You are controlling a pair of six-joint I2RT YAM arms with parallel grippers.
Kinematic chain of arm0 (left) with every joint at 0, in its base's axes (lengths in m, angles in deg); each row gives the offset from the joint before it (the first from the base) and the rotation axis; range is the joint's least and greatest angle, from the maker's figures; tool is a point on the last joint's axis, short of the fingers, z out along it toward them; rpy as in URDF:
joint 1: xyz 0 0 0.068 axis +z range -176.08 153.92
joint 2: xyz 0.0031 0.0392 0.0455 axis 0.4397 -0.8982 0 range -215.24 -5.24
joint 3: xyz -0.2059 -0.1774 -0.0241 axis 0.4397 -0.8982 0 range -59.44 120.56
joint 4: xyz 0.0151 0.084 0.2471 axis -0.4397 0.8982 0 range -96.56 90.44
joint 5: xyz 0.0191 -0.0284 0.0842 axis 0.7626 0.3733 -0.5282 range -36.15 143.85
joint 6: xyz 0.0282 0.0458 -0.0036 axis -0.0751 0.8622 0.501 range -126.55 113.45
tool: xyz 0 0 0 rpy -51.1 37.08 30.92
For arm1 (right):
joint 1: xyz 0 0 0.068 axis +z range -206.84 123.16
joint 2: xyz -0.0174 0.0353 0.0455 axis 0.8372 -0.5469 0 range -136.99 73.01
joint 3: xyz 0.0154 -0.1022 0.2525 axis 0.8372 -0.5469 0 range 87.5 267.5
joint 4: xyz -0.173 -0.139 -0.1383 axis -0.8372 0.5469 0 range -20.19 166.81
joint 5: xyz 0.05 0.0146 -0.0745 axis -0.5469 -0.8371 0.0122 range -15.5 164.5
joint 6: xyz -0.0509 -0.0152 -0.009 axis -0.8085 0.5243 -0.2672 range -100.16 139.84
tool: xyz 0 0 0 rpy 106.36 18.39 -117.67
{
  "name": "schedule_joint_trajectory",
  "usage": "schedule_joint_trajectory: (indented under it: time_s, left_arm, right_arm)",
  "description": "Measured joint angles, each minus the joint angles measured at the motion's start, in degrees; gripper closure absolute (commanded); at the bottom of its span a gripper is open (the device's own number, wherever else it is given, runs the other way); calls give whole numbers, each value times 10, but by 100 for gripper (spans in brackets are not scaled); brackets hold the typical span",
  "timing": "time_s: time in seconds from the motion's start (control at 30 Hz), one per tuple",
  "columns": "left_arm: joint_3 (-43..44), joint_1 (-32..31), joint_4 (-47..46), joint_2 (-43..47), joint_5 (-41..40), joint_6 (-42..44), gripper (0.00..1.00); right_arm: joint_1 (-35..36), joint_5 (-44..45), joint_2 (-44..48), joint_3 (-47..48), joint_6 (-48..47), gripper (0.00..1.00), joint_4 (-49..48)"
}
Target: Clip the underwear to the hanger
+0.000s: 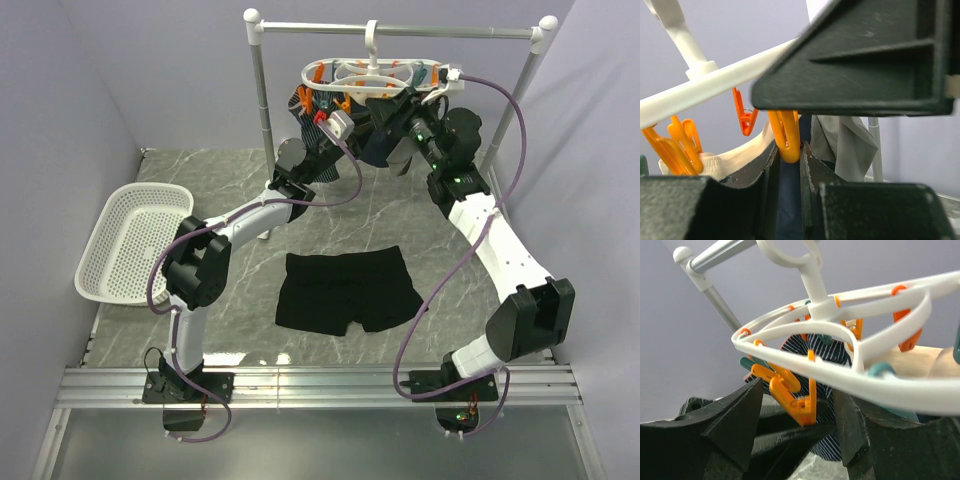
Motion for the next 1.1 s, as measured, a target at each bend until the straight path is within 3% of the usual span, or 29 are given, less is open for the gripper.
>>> schedule_joint_trajectory:
  time_s: [0.2,0.33,0.43,0.47,0.63,0.9,1.1]
  left_arm:
    - [0,0,-1,0,6,0,100]
    - [0,0,0,0,10,0,99]
    - [0,0,0,0,13,-3,91]
    - [0,0,0,0,16,-3,83]
    - [-13,1,5,12,24,-3,62]
    - [-86,3,52,74,61,-19,37]
    - [-187,13,168,198,137,-22,40]
  right_arm:
    - [0,-1,-23,21,6,40,-7]
    - [0,-2,-24,22,9,58,-7]
    - [-1,2,-24,22,7,75,-9]
    - [-2,5,-24,22,9,83,-9]
    - [-2,6,-24,23,13,99,-8]
    - [-2,5,-24,27,13,100,-6]
    - [-2,0,-24,33,13,100,-1]
